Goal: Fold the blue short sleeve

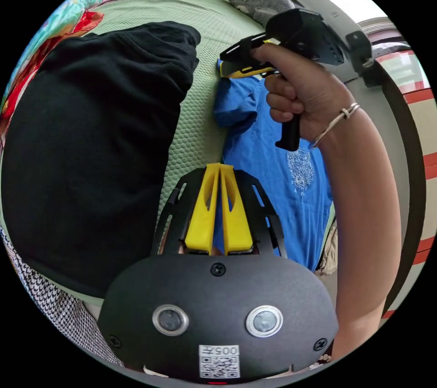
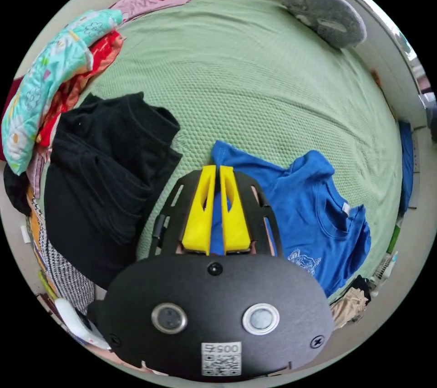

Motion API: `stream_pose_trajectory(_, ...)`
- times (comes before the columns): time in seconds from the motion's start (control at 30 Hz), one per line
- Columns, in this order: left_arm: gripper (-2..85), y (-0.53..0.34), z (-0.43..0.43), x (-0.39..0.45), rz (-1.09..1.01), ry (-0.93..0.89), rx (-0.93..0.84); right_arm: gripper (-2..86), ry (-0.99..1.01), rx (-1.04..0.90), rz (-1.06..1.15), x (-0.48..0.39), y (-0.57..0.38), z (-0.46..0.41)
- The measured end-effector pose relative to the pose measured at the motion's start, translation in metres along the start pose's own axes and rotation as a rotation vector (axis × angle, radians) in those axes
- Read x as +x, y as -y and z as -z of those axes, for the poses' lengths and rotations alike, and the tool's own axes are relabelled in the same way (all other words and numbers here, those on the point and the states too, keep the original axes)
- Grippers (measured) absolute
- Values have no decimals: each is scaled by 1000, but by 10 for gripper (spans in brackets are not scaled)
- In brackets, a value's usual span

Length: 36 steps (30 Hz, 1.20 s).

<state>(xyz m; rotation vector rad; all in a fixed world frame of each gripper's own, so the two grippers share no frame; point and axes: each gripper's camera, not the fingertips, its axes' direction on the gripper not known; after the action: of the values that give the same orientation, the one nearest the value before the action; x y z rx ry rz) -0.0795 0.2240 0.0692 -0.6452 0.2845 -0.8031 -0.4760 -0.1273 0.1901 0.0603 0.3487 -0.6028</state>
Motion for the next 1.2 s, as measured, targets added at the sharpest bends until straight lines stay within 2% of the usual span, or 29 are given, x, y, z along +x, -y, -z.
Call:
stream_pose_trajectory(0.17,-1,3,-1,-2,-6,25,1,-14,236,237,-56,40,-22,80)
stream_pose_trajectory(0.33,-2,5,-3,-6,3,-5,-5,-11,411,391,-195,122,-86,109)
stream_pose_trajectory(0.4,-2,6,-3,-5,-4,-10,-3,-3,397,371,-250,155,-109,96)
stream_pose_trajectory(0.47,-2,7,-5,-2,-15,-3,-6,18,376,216,-308,191,-130,56)
stream_pose_trajectory(0.57,-2,7,-8,1,-27,-3,-16,31,242,133,-386,217,-159,30)
stream_pose_trajectory(0.7,-2,8,-11,4,-33,10,-20,45,343,236,-328,212,-173,45)
stream_pose_trajectory(0.8,-1,8,-13,4,-36,21,-20,56,363,286,-197,179,-159,62)
stream_pose_trajectory(0.97,-2,8,-16,2,-22,14,-16,71,317,202,-24,109,-126,39)
stream_pose_trajectory(1.07,-2,8,-17,3,-25,26,-15,63,338,87,-19,92,-125,5)
stream_pose_trajectory(1.2,-2,9,-20,0,-14,11,-20,59,386,57,-3,94,-132,18)
